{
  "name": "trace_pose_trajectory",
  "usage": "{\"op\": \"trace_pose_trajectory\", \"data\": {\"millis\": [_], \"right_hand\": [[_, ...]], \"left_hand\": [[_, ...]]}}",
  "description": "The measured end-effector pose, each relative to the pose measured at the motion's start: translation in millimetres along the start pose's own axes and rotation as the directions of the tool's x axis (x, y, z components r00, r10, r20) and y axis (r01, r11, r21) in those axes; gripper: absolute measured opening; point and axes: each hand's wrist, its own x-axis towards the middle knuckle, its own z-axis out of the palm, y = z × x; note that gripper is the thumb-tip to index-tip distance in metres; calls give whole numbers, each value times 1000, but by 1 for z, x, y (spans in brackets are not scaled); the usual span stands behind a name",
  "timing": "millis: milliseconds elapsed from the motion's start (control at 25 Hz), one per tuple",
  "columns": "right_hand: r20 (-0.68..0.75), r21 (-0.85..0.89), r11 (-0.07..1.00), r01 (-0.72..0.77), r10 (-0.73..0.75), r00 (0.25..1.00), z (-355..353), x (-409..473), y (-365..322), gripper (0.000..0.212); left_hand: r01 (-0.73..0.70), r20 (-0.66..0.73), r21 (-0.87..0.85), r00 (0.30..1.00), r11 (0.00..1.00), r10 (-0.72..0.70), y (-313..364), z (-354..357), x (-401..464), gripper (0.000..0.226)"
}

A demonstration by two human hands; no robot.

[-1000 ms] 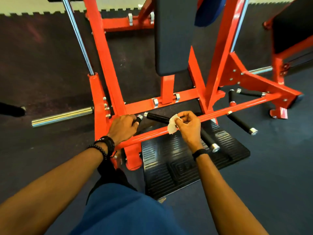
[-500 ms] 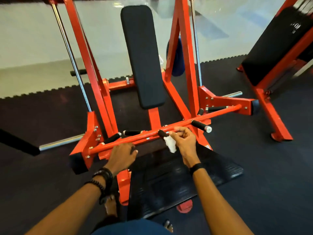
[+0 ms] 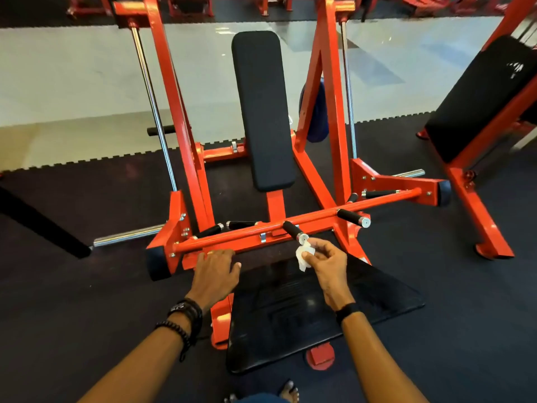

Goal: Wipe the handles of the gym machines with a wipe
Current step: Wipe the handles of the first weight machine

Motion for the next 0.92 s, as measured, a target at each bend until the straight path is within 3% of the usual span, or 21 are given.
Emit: {"op": "trace_pose_trajectory", "data": {"millis": [200,480,680,920], "right_hand": [[35,-114,993,-9,13,999,-3,-11,4,36],[103,-265,963,52,-25,994,-12,21,-5,39],[182,-348,916,201,-144,973,-46,88,2,28],[309,-401,893,206,-79,948,-67,191,14,35]], "left_hand": [[30,67,-27,997,999,-28,-7,17,-21,64],[95,27,6,995,995,-95,4,36,-21,56],[168,67,104,982,980,-175,53,63,29,63],[283,121,174,944,943,-306,92,108,108,79]]}}
